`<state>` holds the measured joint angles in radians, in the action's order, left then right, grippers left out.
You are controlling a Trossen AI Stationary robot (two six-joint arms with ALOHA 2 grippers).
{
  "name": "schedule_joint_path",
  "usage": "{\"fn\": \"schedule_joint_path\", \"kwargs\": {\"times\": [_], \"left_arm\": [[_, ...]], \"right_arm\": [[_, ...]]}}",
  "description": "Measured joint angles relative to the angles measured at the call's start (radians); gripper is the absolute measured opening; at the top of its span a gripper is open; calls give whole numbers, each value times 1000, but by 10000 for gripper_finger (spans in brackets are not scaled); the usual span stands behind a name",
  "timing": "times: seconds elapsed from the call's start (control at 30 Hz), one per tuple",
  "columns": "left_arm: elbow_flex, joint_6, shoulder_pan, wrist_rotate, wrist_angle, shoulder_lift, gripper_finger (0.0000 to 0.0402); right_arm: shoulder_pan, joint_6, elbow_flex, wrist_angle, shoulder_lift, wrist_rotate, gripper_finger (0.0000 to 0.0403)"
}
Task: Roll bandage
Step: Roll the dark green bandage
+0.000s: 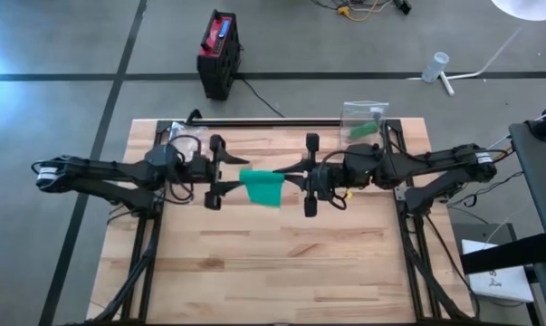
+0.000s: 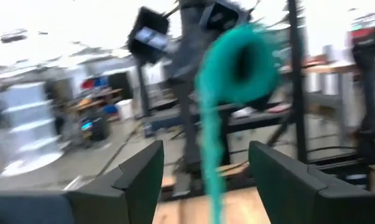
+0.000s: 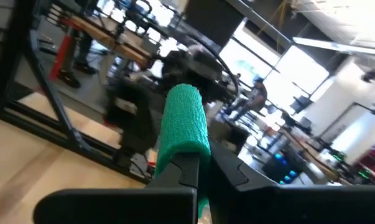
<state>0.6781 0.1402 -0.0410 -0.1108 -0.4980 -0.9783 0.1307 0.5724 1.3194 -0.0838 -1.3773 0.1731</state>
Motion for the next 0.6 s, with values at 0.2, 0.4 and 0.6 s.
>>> {"fn": "schedule_joint_path", "kwargs": {"times": [0.2, 0.4, 0.6], "left_arm": [[0, 6, 1, -2, -58, -60, 233], [0, -17, 0, -10, -97, -137, 231], [0, -29, 1, -10, -116, -198, 212]], "right_arm": [[3, -22, -4, 3, 0, -102, 2], [1, -21, -7, -4, 0, -92, 2], [1, -21, -7, -4, 0, -24, 2]]}}
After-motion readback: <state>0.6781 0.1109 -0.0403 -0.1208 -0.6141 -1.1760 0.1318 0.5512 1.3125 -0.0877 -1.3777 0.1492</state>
